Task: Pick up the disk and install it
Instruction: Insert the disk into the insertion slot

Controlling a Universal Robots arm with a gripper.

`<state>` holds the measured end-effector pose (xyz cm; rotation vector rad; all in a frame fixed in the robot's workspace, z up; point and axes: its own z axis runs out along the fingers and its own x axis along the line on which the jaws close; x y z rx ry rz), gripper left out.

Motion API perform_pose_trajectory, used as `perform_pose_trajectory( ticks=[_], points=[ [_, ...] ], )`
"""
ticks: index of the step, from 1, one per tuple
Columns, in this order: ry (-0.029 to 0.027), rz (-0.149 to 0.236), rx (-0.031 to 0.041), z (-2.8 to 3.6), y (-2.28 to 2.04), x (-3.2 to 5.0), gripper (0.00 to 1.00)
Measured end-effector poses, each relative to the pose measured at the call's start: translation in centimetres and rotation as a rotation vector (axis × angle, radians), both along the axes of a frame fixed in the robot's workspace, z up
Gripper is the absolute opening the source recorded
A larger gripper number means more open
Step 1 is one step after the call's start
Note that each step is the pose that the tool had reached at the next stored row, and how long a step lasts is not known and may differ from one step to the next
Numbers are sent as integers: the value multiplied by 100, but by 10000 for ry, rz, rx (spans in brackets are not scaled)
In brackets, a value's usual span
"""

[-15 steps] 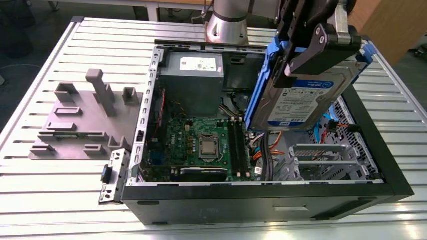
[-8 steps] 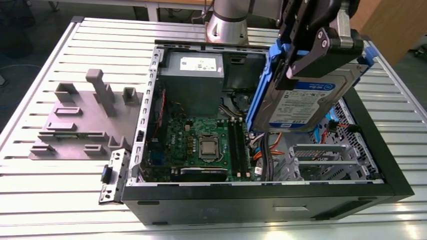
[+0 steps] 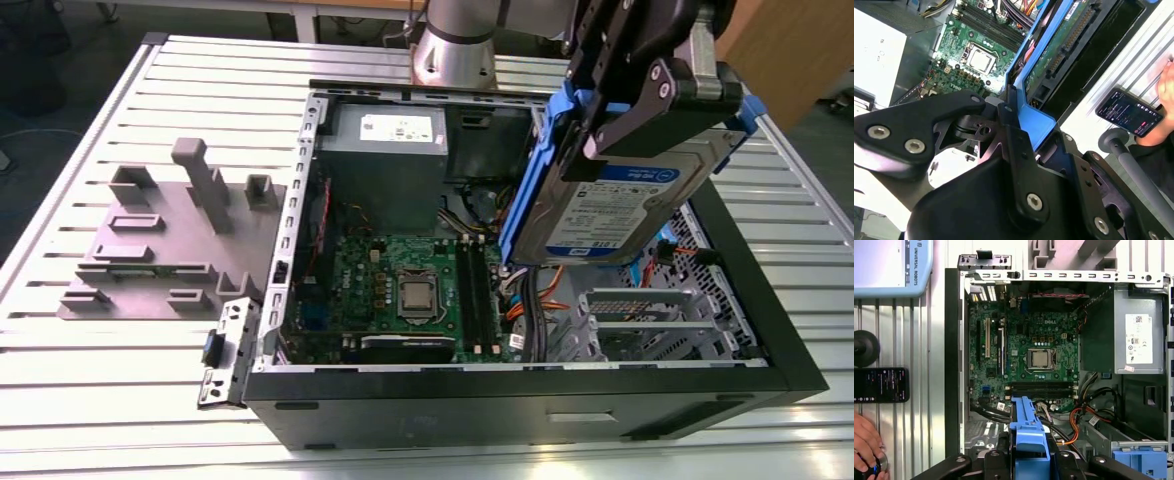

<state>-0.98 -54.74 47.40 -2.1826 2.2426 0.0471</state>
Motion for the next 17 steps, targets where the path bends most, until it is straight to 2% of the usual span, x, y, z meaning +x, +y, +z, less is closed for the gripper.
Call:
perform_pose_trajectory(
  ticks=[11, 17],
  points=[
    [0, 2, 1, -6, 0, 7, 36],
    [0, 1, -11, -45, 0, 173, 36]
  ],
)
